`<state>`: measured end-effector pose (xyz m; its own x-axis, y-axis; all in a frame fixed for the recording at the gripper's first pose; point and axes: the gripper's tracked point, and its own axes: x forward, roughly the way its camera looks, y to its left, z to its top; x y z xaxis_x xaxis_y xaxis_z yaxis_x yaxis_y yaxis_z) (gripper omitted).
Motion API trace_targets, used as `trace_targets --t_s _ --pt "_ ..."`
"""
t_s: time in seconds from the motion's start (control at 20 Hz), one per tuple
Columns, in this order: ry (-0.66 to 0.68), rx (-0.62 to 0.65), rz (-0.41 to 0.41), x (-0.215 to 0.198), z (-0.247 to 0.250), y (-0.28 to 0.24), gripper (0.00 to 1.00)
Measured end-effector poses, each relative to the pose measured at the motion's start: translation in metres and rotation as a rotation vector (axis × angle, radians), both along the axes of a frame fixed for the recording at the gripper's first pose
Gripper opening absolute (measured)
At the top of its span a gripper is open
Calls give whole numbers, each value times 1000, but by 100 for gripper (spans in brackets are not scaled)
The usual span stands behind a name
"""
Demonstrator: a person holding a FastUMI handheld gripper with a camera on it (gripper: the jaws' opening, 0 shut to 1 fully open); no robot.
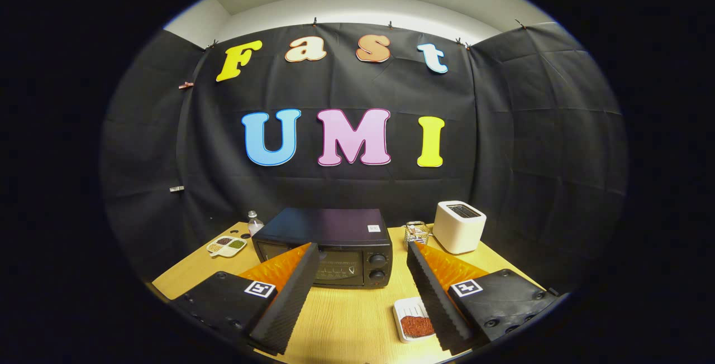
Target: Open the toaster oven, put the food inside, and close the toaster oven door.
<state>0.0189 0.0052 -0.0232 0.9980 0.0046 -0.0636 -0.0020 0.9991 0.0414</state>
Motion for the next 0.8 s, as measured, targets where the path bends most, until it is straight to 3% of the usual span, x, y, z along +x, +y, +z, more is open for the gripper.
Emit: trace_targets --t_s 0.35,0.8 --pt "29 -6 -10 24 -10 5 97" --pt "29 0 -12 103 -1 37 98"
